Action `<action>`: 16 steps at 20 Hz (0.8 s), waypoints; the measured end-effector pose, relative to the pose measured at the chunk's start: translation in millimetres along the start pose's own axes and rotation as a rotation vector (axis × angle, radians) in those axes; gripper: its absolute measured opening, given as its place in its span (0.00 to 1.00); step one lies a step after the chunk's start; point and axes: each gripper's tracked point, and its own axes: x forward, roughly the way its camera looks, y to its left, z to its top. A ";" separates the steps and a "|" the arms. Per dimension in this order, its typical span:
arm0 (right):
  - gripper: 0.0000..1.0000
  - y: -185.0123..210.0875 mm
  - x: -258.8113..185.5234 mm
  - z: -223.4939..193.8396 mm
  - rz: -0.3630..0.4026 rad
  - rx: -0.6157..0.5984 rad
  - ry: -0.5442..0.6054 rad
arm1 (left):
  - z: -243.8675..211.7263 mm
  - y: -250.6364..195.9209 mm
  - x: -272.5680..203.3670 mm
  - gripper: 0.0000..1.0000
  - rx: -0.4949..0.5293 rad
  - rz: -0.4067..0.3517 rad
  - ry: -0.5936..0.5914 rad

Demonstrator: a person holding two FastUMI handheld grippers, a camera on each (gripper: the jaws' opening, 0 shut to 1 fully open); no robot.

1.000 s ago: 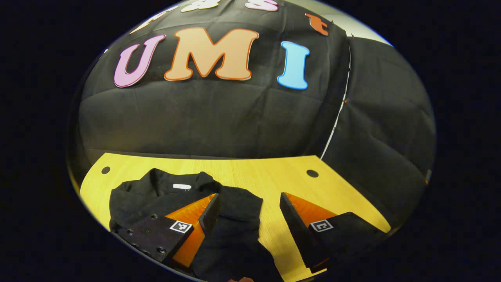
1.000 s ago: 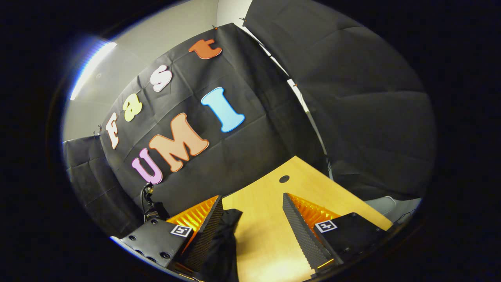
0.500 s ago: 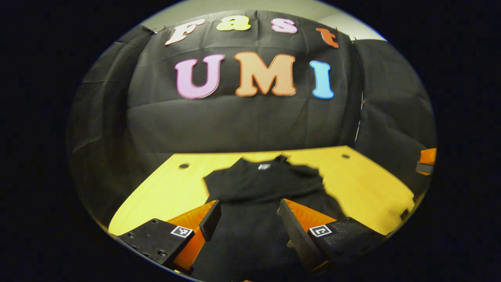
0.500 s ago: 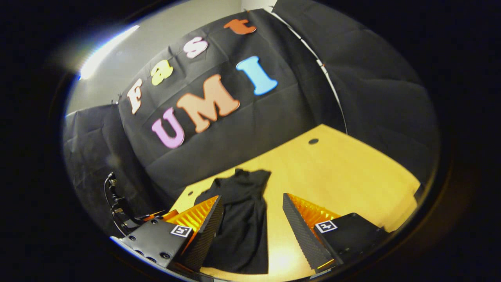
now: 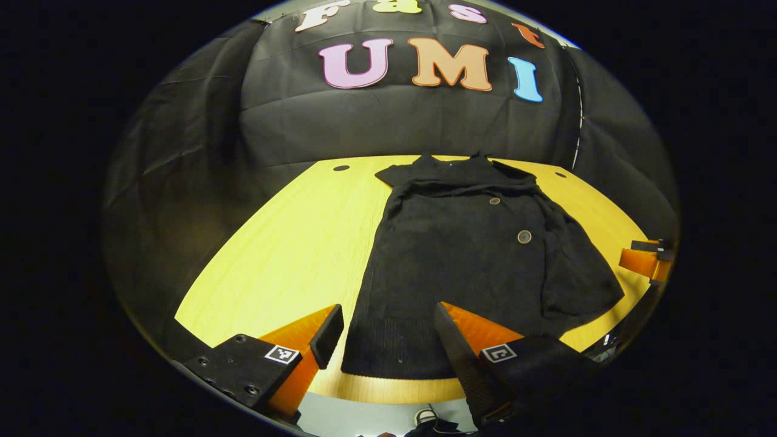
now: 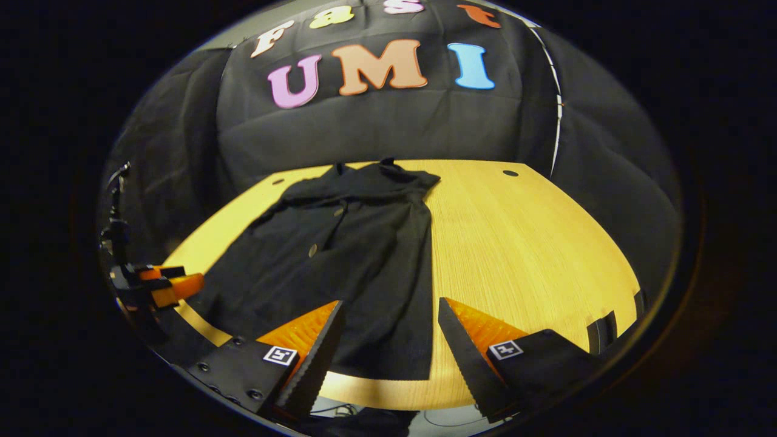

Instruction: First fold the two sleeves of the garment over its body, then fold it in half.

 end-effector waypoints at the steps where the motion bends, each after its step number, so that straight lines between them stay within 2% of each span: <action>1: 0.99 -0.2 5.4 -5.1 -0.006 -0.003 0.020 | -3.6 0.9 0.1 0.93 0.007 0.001 0.006; 5: 0.99 -2.5 17.6 -27.3 0.003 0.031 0.096 | -24.1 3.9 3.8 0.93 -0.005 0.010 0.045; 6: 0.94 -3.5 21.0 -31.0 -0.004 0.029 0.106 | -30.5 4.1 3.3 0.93 -0.017 0.007 0.058; 7: 0.94 -2.9 22.2 -37.5 -0.009 0.027 0.127 | -39.5 3.9 0.9 0.93 -0.022 0.008 0.077; 8: 0.99 -3.6 17.0 -38.0 -0.013 0.017 0.109 | -41.4 2.1 0.2 0.94 -0.031 0.005 0.079; 12: 0.98 -0.1 23.9 -37.4 -0.001 -0.006 0.103 | -40.0 1.6 2.0 0.95 -0.044 0.004 0.054; 13: 0.91 2.9 24.2 -36.4 0.010 -0.017 0.088 | -36.7 0.4 0.7 0.95 -0.046 0.002 0.040; 14: 0.91 5.8 26.0 -36.1 0.023 -0.028 0.077 | -35.0 -0.5 2.2 0.95 -0.037 -0.002 0.035; 15: 0.82 9.9 26.0 -36.5 0.031 -0.031 0.067 | -35.5 -2.7 2.0 0.96 -0.037 -0.016 0.035; 16: 0.71 12.7 26.1 -36.6 0.036 -0.028 0.066 | -34.1 -6.0 2.5 0.88 -0.033 -0.021 0.030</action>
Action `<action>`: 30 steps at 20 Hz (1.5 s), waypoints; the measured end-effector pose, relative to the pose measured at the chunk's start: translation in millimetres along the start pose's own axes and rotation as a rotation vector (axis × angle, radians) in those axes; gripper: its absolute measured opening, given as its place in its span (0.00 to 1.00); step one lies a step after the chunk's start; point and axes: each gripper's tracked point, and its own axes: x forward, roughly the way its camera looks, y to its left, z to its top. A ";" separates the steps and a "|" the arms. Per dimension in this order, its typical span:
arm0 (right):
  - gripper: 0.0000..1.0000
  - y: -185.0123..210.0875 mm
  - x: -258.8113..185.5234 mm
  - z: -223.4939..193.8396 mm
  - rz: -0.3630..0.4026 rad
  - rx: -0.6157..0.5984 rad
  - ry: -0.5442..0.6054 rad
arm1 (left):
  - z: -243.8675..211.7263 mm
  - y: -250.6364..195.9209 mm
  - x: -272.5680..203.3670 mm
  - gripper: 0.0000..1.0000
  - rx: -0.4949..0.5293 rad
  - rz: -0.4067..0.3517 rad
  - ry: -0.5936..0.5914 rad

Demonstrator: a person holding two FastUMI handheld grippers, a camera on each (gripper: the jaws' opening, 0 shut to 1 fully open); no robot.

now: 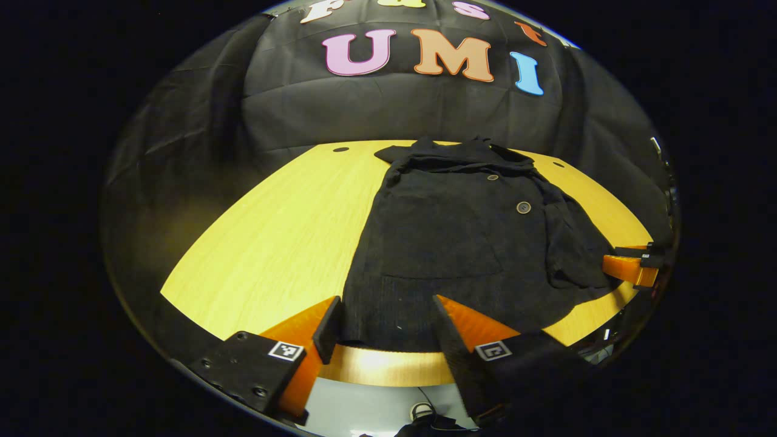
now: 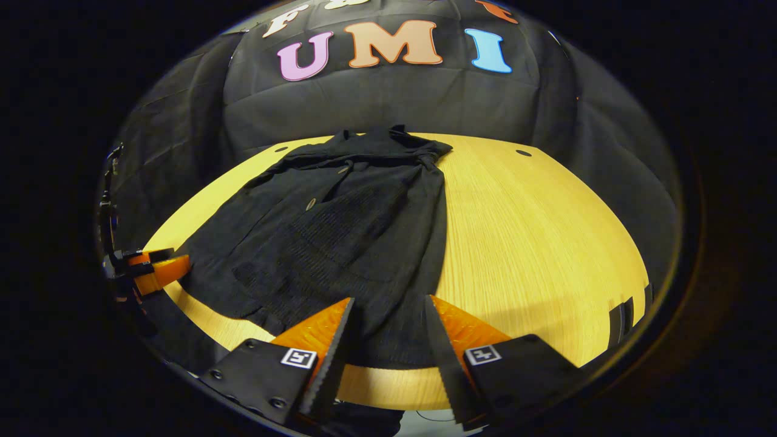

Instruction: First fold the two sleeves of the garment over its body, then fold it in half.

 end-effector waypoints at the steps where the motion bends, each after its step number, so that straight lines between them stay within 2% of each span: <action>1: 0.67 2.1 0.1 0.2 0.004 0.008 0.003 | -2.2 -4.2 2.1 0.81 0.007 -0.006 0.009; 3: 0.54 7.3 -1.0 0.6 0.021 0.017 0.009 | -2.2 -10.8 0.7 0.67 0.023 -0.017 0.014; 4: 0.48 11.8 -1.2 1.0 0.043 0.008 0.012 | -0.8 -13.9 0.6 0.52 0.031 -0.021 0.012; 5: 0.39 14.8 -1.2 1.3 0.061 -0.004 0.019 | -0.9 -18.7 0.5 0.46 0.037 -0.025 0.015; 6: 0.26 16.4 -1.3 2.9 0.072 -0.011 0.024 | -0.3 -20.8 1.3 0.34 0.041 -0.028 0.018; 7: 0.22 17.4 -2.3 2.4 0.079 -0.012 0.036 | 0.9 -23.4 2.2 0.29 0.043 -0.036 0.019; 8: 0.14 17.7 -4.1 2.3 0.079 -0.014 0.042 | 2.3 -24.0 3.7 0.16 0.049 -0.037 0.027; 9: 0.13 16.6 -4.6 3.5 0.070 -0.018 0.046 | 1.2 -23.2 2.3 0.11 0.056 -0.043 0.032; 10: 0.08 17.5 -5.7 3.7 0.063 -0.030 0.053 | 1.9 -22.5 2.6 0.05 0.055 -0.052 0.040; 11: 0.08 12.8 -5.2 8.1 0.040 -0.051 0.041 | 2.2 -21.5 1.8 0.04 0.042 -0.062 0.043; 12: 0.03 13.0 -6.5 12.5 0.032 -0.066 0.036 | 4.0 -17.7 1.4 0.01 0.026 -0.057 0.047; 15: 0.03 11.9 -12.3 23.4 0.027 -0.071 0.017 | 16.4 4.0 2.5 0.00 -0.005 -0.007 0.037; 18: 0.03 10.6 -24.3 52.5 0.032 -0.040 -0.034 | 42.2 5.1 6.9 0.00 -0.054 -0.037 0.006; 21: 0.03 13.3 -25.6 95.0 0.039 -0.026 -0.099 | 75.6 3.5 14.3 0.00 -0.060 -0.065 -0.047; 25: 0.03 13.4 -19.4 156.5 0.047 -0.054 -0.164 | 136.5 -3.0 29.5 0.00 -0.053 -0.094 -0.134; 30: 0.03 -3.0 20.4 259.5 0.070 -0.048 -0.230 | 245.8 5.4 84.6 0.00 -0.020 -0.055 -0.259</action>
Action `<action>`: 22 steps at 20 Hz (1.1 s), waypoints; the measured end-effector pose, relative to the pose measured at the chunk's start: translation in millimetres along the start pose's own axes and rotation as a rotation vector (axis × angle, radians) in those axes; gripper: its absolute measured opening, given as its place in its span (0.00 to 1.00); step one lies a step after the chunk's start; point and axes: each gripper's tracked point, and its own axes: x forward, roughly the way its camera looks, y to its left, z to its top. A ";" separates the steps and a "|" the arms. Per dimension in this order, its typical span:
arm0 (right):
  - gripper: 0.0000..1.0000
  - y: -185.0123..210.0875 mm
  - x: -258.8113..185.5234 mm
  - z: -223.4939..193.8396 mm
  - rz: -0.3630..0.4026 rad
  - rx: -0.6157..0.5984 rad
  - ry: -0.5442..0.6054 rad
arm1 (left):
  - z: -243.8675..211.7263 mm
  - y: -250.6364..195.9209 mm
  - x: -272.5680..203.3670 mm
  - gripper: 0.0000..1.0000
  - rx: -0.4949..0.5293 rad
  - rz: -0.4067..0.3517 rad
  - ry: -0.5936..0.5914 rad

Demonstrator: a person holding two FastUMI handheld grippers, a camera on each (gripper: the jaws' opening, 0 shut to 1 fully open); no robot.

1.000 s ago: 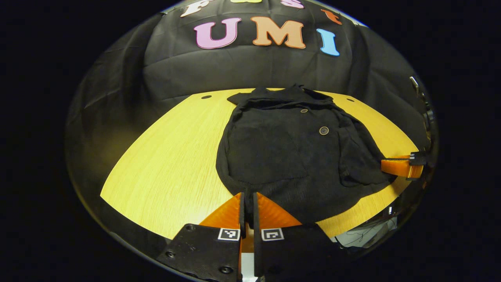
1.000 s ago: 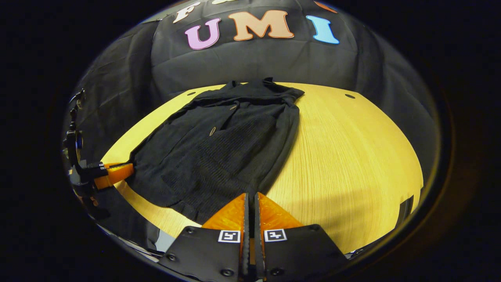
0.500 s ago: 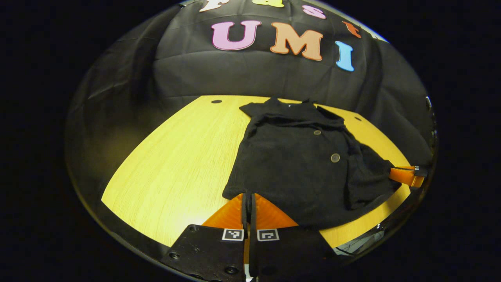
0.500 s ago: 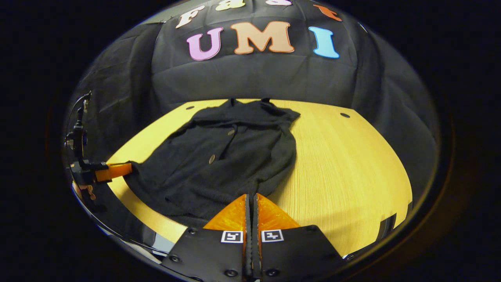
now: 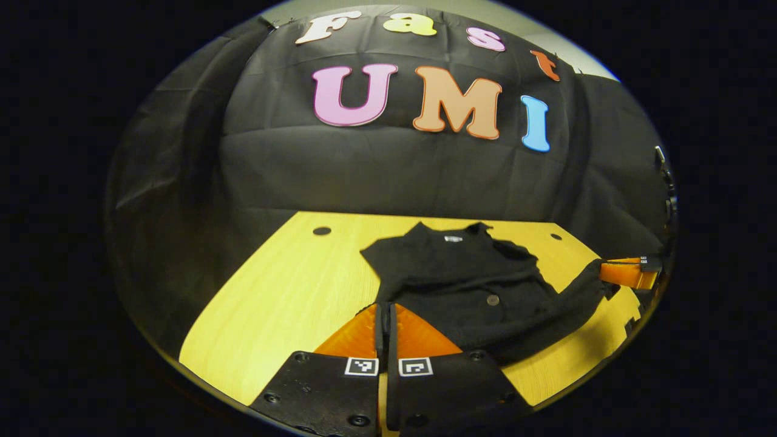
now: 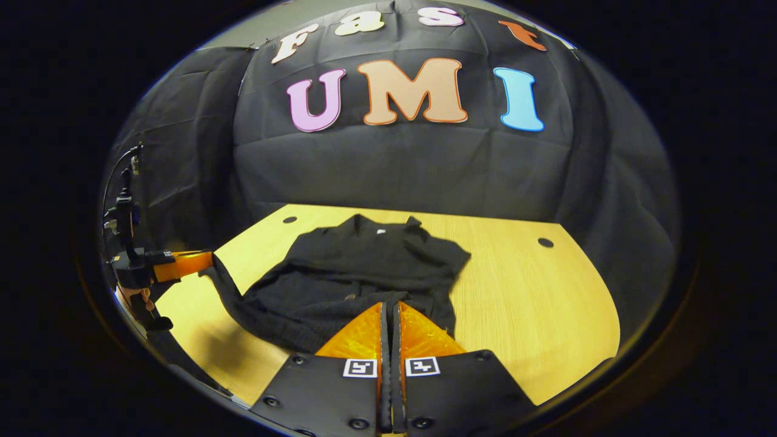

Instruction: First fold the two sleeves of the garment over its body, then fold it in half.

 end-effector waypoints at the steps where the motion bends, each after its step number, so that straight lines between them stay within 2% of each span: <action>1: 0.03 -5.0 17.5 18.5 0.016 0.021 -0.014 | 16.9 -0.2 18.2 0.00 0.009 0.009 -0.020; 5: 0.03 -38.9 103.8 78.5 0.045 0.118 -0.020 | 71.0 -5.0 115.5 0.00 0.028 0.068 -0.072; 7: 0.03 -53.3 147.9 96.7 0.050 0.152 -0.007 | 76.3 -6.7 163.0 0.00 0.027 0.096 -0.056; 10: 0.00 -70.4 204.1 100.2 0.056 0.198 0.039 | 60.3 0.4 220.2 0.00 -0.024 0.148 0.002; 13: 0.03 -83.0 239.6 94.2 0.054 0.254 0.054 | 50.4 7.2 255.0 0.00 -0.018 0.187 0.021; 16: 0.05 -84.5 251.8 82.7 0.070 0.307 0.084 | 33.8 6.0 261.6 0.00 0.046 0.208 0.032; 17: 0.13 -87.8 257.5 79.5 0.074 0.323 0.096 | 35.1 5.3 263.1 0.02 0.065 0.214 0.031; 18: 0.13 -90.6 262.3 77.8 0.079 0.343 0.105 | 38.7 5.9 265.8 0.10 0.074 0.219 0.021; 19: 0.15 -97.8 263.8 77.5 0.062 0.356 0.106 | 43.7 6.5 267.4 0.36 0.079 0.220 0.010; 21: 0.71 -115.8 263.0 83.6 0.023 0.372 0.079 | 53.0 9.1 262.7 0.88 0.098 0.242 -0.018; 22: 1.00 -120.3 257.5 92.1 0.019 0.384 0.053 | 59.9 11.3 259.7 0.93 0.100 0.254 -0.032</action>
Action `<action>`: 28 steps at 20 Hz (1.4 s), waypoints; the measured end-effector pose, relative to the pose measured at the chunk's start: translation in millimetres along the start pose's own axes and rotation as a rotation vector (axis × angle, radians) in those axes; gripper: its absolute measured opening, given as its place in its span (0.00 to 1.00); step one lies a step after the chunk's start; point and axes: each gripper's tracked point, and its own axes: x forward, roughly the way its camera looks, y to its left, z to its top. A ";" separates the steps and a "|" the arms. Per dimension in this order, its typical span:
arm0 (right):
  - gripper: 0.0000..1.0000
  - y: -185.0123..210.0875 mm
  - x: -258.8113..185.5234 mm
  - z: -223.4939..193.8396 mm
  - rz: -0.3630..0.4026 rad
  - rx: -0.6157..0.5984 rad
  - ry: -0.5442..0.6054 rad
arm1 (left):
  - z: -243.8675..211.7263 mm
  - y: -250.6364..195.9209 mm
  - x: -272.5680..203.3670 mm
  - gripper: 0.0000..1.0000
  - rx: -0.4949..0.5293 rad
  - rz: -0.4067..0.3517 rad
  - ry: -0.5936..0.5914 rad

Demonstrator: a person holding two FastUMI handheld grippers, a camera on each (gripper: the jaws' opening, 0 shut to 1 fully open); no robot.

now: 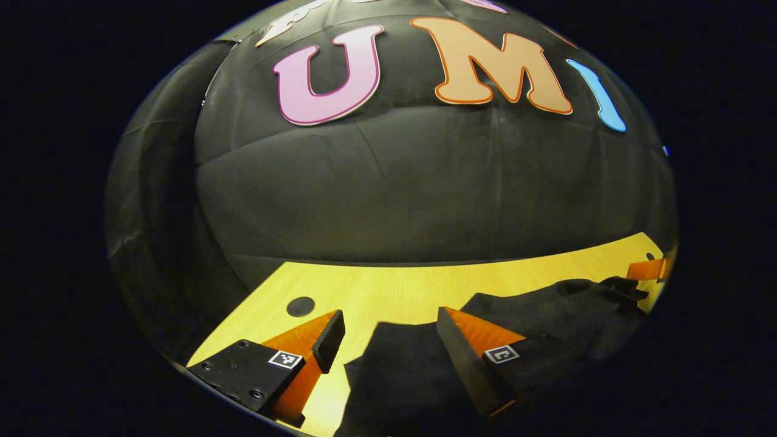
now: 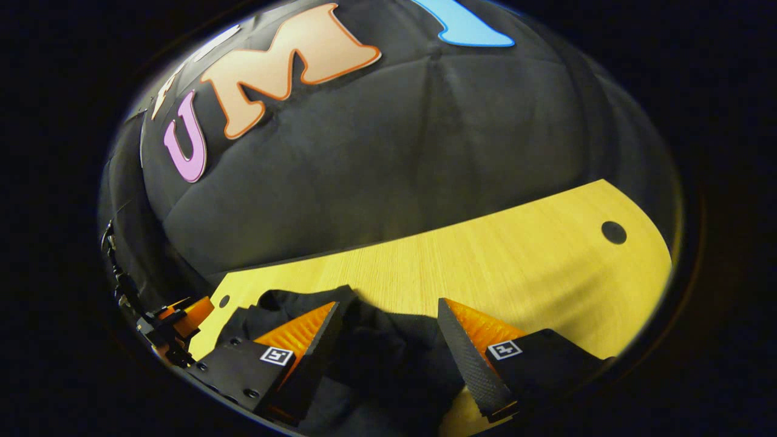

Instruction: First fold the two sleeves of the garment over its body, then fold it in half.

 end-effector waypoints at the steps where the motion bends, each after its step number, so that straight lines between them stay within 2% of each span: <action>1: 0.98 2.9 -14.0 13.4 0.010 0.005 -0.033 | 7.6 0.3 -5.0 0.99 -0.015 0.001 -0.016; 2: 0.98 5.2 -28.8 27.9 0.020 -0.003 -0.074 | 17.3 1.6 -14.4 0.93 -0.038 -0.003 -0.035; 3: 0.94 8.3 -45.9 42.6 0.025 -0.023 -0.120 | 30.3 3.3 -25.0 0.93 -0.065 -0.004 -0.060; 4: 0.98 13.6 -64.7 54.7 0.028 -0.050 -0.168 | 46.3 4.8 -37.9 0.93 -0.093 -0.002 -0.087; 5: 0.98 20.8 -85.1 66.9 0.034 -0.079 -0.213 | 60.1 7.1 -53.6 0.93 -0.126 -0.003 -0.113; 9: 0.98 55.9 -186.5 78.0 0.030 -0.188 -0.374 | 119.9 23.0 -135.8 0.93 -0.270 -0.035 -0.269; 10: 0.94 65.5 -213.3 72.9 0.027 -0.208 -0.410 | 130.8 29.4 -159.0 1.00 -0.274 -0.041 -0.309; 11: 0.98 73.7 -239.9 64.2 0.022 -0.224 -0.439 | 139.2 33.3 -180.1 0.93 -0.262 -0.048 -0.340; 12: 0.98 82.6 -266.6 52.7 0.021 -0.236 -0.470 | 142.0 40.2 -205.3 0.99 -0.241 -0.053 -0.369; 13: 0.98 90.0 -296.5 39.3 0.026 -0.250 -0.499 | 144.7 46.3 -229.9 0.99 -0.224 -0.061 -0.397; 14: 0.98 99.8 -323.7 25.5 0.035 -0.258 -0.537 | 146.5 46.2 -254.4 0.95 -0.216 -0.076 -0.418; 15: 0.94 110.3 -349.8 8.7 0.049 -0.254 -0.561 | 145.7 46.0 -277.1 0.95 -0.207 -0.096 -0.437; 16: 0.97 110.4 -375.6 -13.4 0.063 -0.241 -0.582 | 142.5 49.0 -299.6 0.95 -0.192 -0.109 -0.453; 17: 0.94 125.5 -397.4 -27.1 0.077 -0.228 -0.593 | 135.0 51.7 -320.2 0.99 -0.173 -0.114 -0.459; 18: 0.97 130.7 -418.7 -46.6 0.084 -0.216 -0.597 | 124.5 53.5 -338.5 0.99 -0.157 -0.118 -0.460; 19: 0.97 134.7 -435.9 -66.2 0.087 -0.202 -0.596 | 113.2 51.7 -355.2 0.95 -0.151 -0.129 -0.452; 21: 0.94 142.0 -461.1 -101.6 0.091 -0.169 -0.589 | 90.3 43.6 -386.5 0.99 -0.161 -0.164 -0.427; 22: 0.97 144.7 -472.8 -116.2 0.091 -0.155 -0.592 | 80.3 40.6 -400.7 0.99 -0.166 -0.185 -0.413; 24: 0.97 148.9 -495.0 -137.0 0.082 -0.143 -0.605 | 64.4 33.3 -421.4 0.99 -0.169 -0.229 -0.393; 25: 0.93 147.7 -504.1 -146.2 0.074 -0.142 -0.608 | 57.4 29.4 -428.6 0.99 -0.158 -0.253 -0.377; 26: 0.97 147.4 -510.3 -151.9 0.068 -0.142 -0.604 | 47.2 29.1 -432.6 0.95 -0.139 -0.269 -0.350; 27: 0.97 148.5 -516.5 -157.0 0.069 -0.142 -0.601 | 41.9 29.6 -436.9 0.99 -0.126 -0.281 -0.335; 28: 0.97 148.7 -521.9 -158.8 0.073 -0.141 -0.606 | 41.4 32.3 -443.9 0.95 -0.123 -0.282 -0.336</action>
